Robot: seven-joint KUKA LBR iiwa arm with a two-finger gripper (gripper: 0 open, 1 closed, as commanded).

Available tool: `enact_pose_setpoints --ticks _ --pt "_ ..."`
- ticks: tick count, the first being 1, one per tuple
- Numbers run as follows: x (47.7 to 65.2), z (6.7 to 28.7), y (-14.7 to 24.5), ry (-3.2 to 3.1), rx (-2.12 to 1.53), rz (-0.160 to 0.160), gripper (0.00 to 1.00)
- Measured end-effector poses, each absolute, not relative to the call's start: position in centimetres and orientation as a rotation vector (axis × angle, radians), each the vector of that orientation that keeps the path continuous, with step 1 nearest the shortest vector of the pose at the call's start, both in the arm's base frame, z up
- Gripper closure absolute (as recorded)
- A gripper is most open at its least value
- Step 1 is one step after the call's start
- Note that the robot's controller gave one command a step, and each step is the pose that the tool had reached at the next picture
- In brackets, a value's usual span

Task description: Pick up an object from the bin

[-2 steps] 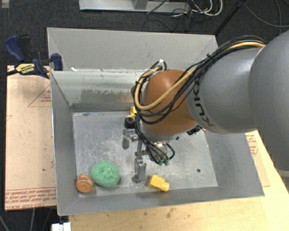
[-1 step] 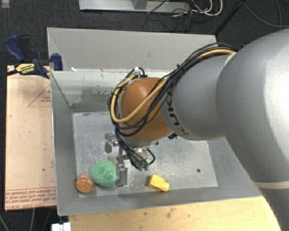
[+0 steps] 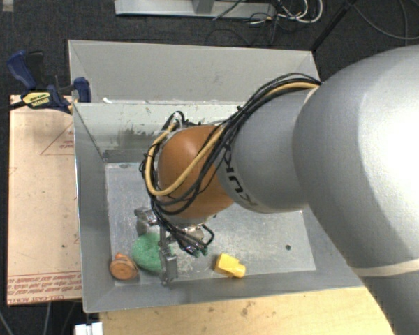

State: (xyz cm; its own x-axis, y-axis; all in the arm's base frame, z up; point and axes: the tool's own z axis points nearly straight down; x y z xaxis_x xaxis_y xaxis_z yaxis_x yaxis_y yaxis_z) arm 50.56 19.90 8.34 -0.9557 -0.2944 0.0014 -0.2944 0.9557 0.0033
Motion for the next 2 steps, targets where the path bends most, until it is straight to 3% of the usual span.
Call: enact_pose_setpoints --ticks 1,2 --pt "48.36 6.93 18.48 -3.118 0.37 -0.002 1.0" --pt "48.36 6.93 18.47 -3.118 0.369 -0.002 1.0"
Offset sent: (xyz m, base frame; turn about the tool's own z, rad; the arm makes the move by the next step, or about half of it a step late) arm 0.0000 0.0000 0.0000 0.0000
